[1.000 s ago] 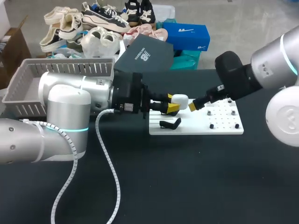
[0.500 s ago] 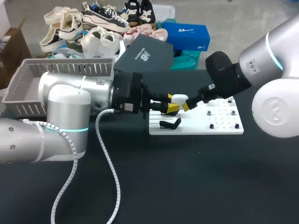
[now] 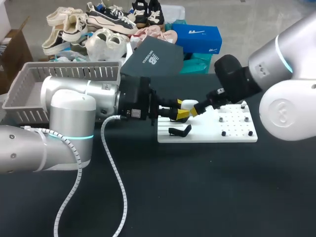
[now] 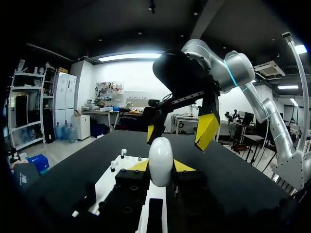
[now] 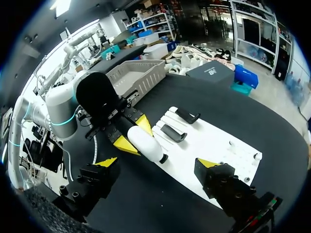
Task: Pick up each earbud case from the left stands, insert the matching earbuds, close the lid, and place the case in the box.
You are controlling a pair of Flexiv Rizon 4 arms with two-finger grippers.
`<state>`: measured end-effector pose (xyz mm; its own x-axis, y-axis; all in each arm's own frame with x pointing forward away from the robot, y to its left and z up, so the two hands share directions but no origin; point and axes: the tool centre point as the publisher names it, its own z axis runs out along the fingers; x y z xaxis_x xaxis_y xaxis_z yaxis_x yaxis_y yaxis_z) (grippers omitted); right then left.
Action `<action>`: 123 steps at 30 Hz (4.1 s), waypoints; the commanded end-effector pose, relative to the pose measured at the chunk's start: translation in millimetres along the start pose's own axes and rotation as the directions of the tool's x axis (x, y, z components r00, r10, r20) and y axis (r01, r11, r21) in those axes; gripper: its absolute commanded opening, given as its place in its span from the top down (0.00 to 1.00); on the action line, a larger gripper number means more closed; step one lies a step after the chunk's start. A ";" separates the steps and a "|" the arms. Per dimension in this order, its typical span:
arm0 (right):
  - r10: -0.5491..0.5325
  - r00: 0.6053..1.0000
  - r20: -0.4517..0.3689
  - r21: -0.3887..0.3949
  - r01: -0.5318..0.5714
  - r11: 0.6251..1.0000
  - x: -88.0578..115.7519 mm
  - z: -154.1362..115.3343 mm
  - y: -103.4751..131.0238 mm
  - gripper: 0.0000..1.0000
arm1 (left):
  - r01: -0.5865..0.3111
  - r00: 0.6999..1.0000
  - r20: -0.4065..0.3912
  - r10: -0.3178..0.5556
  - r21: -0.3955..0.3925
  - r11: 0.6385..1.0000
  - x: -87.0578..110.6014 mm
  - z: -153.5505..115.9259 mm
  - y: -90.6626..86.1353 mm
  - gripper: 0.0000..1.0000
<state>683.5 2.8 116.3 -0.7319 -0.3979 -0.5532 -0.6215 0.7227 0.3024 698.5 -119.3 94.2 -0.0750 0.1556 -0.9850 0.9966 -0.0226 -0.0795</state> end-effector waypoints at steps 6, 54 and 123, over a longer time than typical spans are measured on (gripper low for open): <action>0.006 1.000 -0.011 -0.008 -0.006 1.000 -6.9 8.3 -5.3 0.00 | 0.000 1.000 0.000 0.000 0.004 1.000 0.4 0.5 2.2 1.00; 0.012 1.000 -0.002 0.064 -0.012 0.998 -29.9 3.6 -16.1 0.00 | 0.000 1.000 0.000 0.000 0.004 1.000 0.4 0.5 2.2 1.00; 0.098 0.956 -0.276 0.554 0.075 0.829 15.7 -7.6 -183.5 0.31 | -0.134 0.991 -0.005 0.135 0.024 0.991 -12.8 5.2 5.9 1.00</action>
<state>778.3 -143.9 59.7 -0.8303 -0.4707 -0.2983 -0.4204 0.8805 -0.2191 702.9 -125.8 106.4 0.0591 0.1579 -0.9857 0.9968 -0.0630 0.0497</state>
